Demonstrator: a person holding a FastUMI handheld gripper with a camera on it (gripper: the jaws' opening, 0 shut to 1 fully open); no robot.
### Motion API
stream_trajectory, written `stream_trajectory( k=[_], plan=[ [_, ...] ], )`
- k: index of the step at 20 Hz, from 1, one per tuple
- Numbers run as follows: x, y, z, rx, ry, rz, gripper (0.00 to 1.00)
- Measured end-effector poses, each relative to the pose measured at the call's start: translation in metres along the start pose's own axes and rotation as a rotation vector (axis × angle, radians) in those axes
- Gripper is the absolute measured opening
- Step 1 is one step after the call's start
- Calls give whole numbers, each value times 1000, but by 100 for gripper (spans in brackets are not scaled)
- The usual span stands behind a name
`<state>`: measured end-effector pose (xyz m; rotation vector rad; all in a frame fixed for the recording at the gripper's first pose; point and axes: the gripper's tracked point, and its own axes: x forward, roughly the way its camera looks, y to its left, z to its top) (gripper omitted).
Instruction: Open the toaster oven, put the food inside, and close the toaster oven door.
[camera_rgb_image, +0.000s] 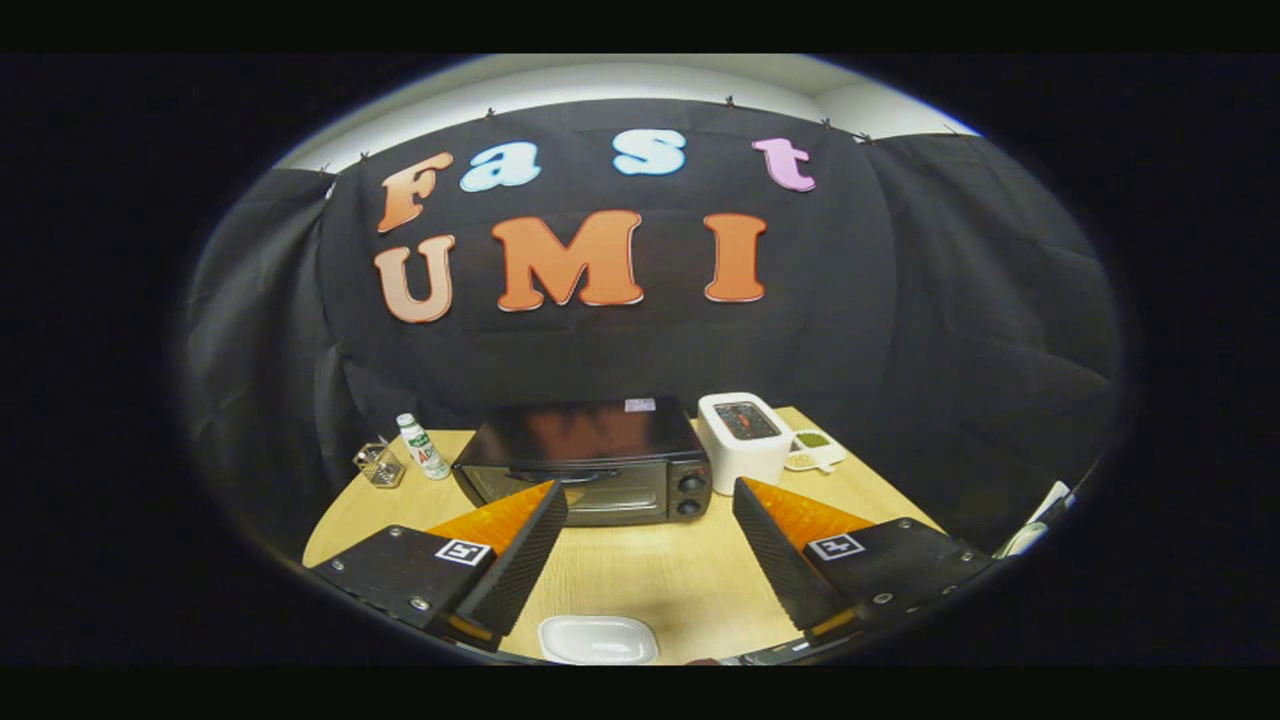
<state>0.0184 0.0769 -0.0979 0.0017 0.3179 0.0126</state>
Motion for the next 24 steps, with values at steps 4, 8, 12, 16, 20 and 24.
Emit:
stream_trajectory(
  k=[4, 8, 12, 16, 20, 24],
  plan=[
    [-30, -30, 40, 1, -73, -41, 99],
    [-44, -46, 62, 11, -133, -56, 99],
    [-45, -51, 62, 10, -144, -49, 99],
    [-42, -61, 67, 19, -151, -57, 99],
    [-40, -65, 74, 24, -169, -53, 99],
    [-37, -64, 74, 18, -170, -37, 99]
  ],
)
